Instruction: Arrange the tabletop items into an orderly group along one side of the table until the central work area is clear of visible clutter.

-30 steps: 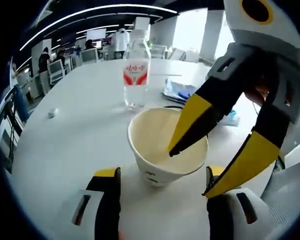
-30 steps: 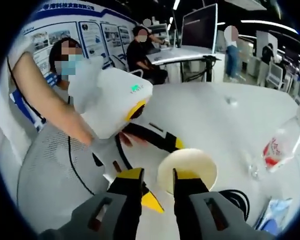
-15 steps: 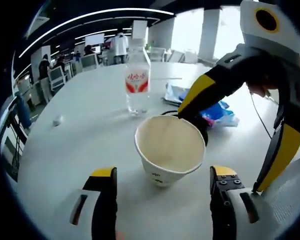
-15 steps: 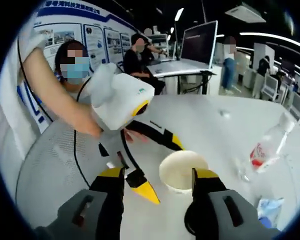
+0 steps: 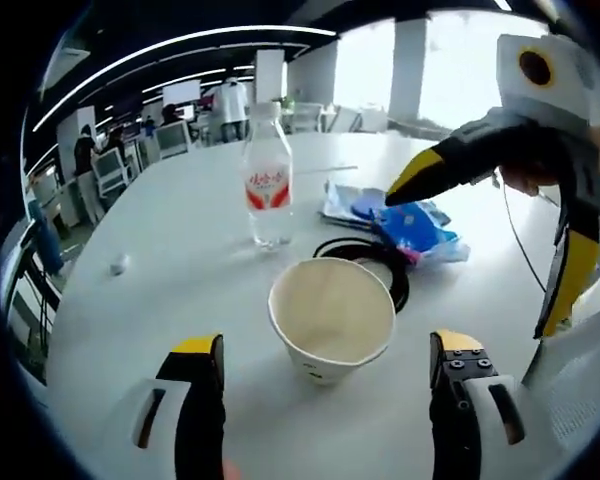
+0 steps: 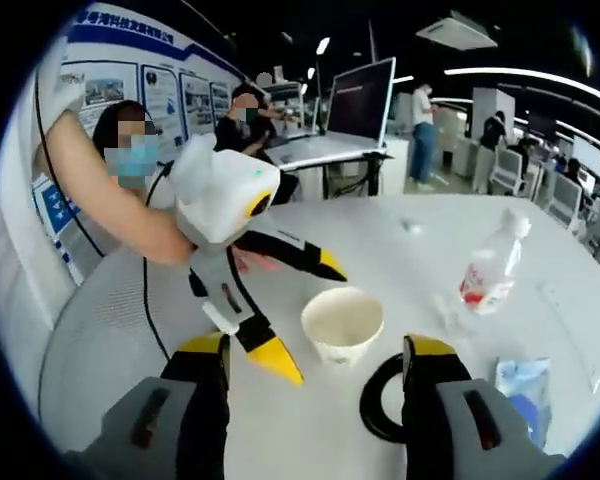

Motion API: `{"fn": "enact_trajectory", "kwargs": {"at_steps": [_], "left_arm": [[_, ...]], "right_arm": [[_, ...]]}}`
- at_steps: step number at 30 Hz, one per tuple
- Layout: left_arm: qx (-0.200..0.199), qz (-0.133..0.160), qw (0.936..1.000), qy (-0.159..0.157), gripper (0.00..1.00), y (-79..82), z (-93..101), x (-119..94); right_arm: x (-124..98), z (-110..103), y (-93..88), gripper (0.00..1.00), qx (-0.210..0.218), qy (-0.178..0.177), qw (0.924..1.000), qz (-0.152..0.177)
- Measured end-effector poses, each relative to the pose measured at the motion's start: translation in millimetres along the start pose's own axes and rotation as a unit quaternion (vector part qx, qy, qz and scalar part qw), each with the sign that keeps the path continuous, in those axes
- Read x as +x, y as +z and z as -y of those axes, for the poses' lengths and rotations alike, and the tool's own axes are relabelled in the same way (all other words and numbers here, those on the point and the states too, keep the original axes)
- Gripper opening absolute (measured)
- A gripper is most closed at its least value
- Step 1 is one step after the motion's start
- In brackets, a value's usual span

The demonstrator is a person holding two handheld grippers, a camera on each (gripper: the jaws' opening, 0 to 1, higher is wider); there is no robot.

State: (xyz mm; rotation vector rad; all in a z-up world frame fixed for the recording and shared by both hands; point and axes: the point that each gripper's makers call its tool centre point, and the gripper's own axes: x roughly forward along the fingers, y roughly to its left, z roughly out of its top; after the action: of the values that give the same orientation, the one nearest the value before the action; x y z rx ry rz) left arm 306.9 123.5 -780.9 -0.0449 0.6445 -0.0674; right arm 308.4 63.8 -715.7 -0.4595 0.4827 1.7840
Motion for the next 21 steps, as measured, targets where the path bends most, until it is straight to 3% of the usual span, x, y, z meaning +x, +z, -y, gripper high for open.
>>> {"fn": "enact_trajectory", "kwargs": {"at_steps": [11, 14, 21], "left_arm": [[0.019, 0.001, 0.9998, -0.006, 0.81, 8.1, 6.0, -3], [0.023, 0.002, 0.9997, -0.007, 0.81, 9.6, 6.2, -6], [0.032, 0.000, 0.9995, -0.004, 0.81, 9.7, 4.0, -14]], "right_arm": [[-47, 26, -23.0, 0.68, 0.066, -0.074, 0.9948, 0.027], [-60, 29, -29.2, 0.68, 0.096, -0.090, 0.9905, 0.037], [-96, 42, -44.7, 0.68, 0.121, -0.148, 0.9800, 0.056]]}}
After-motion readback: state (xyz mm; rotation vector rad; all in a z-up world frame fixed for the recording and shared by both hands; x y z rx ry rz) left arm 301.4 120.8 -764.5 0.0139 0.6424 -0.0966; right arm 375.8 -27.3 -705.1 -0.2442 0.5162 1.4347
